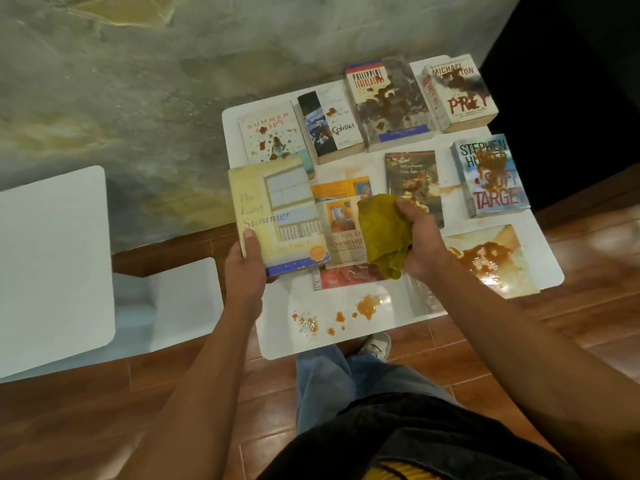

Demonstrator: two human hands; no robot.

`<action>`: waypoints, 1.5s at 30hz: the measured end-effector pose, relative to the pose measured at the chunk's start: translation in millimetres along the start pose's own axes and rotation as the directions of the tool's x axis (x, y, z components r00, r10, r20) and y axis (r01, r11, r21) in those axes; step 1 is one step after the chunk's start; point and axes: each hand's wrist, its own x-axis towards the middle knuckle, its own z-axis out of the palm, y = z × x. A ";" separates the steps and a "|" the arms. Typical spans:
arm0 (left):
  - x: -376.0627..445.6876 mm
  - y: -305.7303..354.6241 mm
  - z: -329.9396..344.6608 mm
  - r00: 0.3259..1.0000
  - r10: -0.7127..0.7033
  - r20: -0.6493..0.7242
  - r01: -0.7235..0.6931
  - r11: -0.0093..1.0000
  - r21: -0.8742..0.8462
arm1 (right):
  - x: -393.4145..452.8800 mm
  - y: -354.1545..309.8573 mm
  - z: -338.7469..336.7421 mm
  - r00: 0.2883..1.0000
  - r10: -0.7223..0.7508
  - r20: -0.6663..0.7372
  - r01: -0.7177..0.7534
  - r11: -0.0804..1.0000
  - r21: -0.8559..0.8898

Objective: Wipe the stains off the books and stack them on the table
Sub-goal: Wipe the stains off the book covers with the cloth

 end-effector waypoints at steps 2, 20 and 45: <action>-2.0 0.2 17.6 0.999 -0.018 0.041 0.017 1.000 0.012 | -1.8 -8.9 -5.0 0.999 -0.031 -0.027 0.032 0.999 0.033; -18.1 -40.4 96.5 0.998 -0.053 0.044 0.035 0.939 0.343 | -12.0 -9.7 -31.5 0.998 -0.003 -0.070 0.008 0.998 0.070; -21.8 -39.1 100.6 0.999 0.041 0.012 -0.039 0.772 0.634 | 2.4 18.8 -29.4 0.983 0.170 -0.074 -0.170 0.985 0.013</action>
